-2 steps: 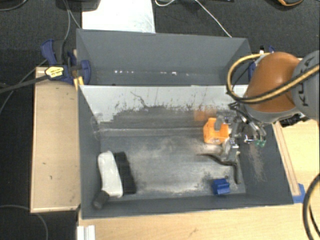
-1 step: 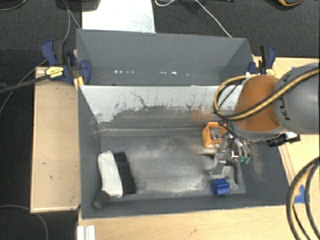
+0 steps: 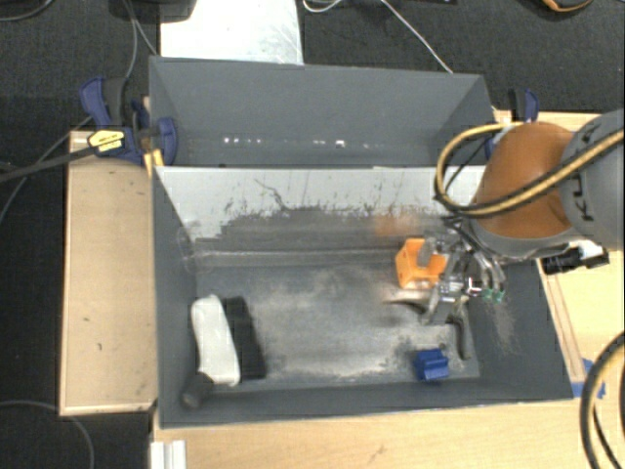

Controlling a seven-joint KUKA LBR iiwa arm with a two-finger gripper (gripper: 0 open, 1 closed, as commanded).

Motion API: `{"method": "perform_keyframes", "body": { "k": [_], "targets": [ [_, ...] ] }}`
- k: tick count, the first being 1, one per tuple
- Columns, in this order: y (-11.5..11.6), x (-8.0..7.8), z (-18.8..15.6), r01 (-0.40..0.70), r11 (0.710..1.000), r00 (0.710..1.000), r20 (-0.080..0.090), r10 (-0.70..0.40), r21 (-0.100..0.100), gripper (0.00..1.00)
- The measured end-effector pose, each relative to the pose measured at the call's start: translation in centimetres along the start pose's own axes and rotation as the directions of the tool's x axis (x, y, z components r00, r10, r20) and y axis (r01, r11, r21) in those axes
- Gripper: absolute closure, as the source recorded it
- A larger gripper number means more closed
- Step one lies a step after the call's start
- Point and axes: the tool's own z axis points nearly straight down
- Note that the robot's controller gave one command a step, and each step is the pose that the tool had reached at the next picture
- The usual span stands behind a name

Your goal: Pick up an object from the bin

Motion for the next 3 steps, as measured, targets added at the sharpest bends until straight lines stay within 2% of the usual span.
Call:
{"method": "perform_keyframes", "body": {
  "k": [1,2,3],
  "targets": [
    [0.4,0.3,5.0,0.05,0.999,0.999,-0.015,-0.05,-0.001,0.0],
    [1.3,1.6,4.9,-0.146,0.989,0.989,0.0,0.146,-0.001,0.0],
    [0.4,0.2,5.0,0.05,0.999,0.999,-0.009,-0.05,-0.001,1.0]
  ]
}}
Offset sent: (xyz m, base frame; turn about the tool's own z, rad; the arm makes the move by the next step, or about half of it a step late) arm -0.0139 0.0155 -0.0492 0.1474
